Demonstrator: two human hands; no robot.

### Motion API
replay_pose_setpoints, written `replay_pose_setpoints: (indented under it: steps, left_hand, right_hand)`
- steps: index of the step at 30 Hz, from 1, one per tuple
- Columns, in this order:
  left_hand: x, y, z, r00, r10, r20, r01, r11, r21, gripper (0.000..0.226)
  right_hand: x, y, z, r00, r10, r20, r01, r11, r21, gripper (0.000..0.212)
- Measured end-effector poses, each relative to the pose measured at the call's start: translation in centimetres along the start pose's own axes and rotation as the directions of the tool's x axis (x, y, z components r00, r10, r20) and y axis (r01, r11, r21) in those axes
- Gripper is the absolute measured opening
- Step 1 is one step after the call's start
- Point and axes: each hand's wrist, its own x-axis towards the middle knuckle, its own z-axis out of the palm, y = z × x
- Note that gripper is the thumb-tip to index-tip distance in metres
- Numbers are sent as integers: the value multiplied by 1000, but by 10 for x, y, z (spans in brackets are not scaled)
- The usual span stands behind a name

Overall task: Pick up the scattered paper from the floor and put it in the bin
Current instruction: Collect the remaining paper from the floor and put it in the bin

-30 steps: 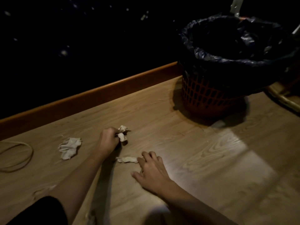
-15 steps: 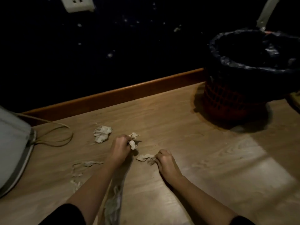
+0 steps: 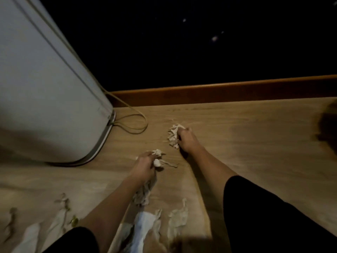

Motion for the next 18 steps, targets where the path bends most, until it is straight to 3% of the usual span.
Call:
replay_pose_setpoints:
  steps: [3, 6, 11, 14, 16, 18]
  left_hand:
    - [-14, -10, 17, 998, 26, 54, -31, 996, 79, 59]
    - [-33, -11, 18, 999, 47, -19, -47, 999, 19, 34]
    - [-58, -13, -9, 1000, -31, 5, 31, 999, 7, 18]
    - [-79, -35, -12, 998, -36, -45, 34, 998, -48, 16]
    - [-96, -46, -5, 999, 12, 40, -10, 999, -52, 26]
    - [-112, -47, 2, 981, 17, 194, -13, 1000, -25, 52]
  right_hand:
    - [-17, -7, 5, 999, -12, -35, 12, 1000, 14, 18]
    - [-48, -17, 12, 994, -72, -80, 73, 997, 6, 17]
    - [-104, -39, 3, 996, 70, 60, -81, 977, 196, 24]
    - [-157, -50, -5, 995, 10, 102, -34, 970, 240, 34]
    - [-192, -52, 0, 984, -44, 171, 19, 989, 147, 37]
    - [-222, -55, 10, 958, -55, 282, 34, 996, 78, 33]
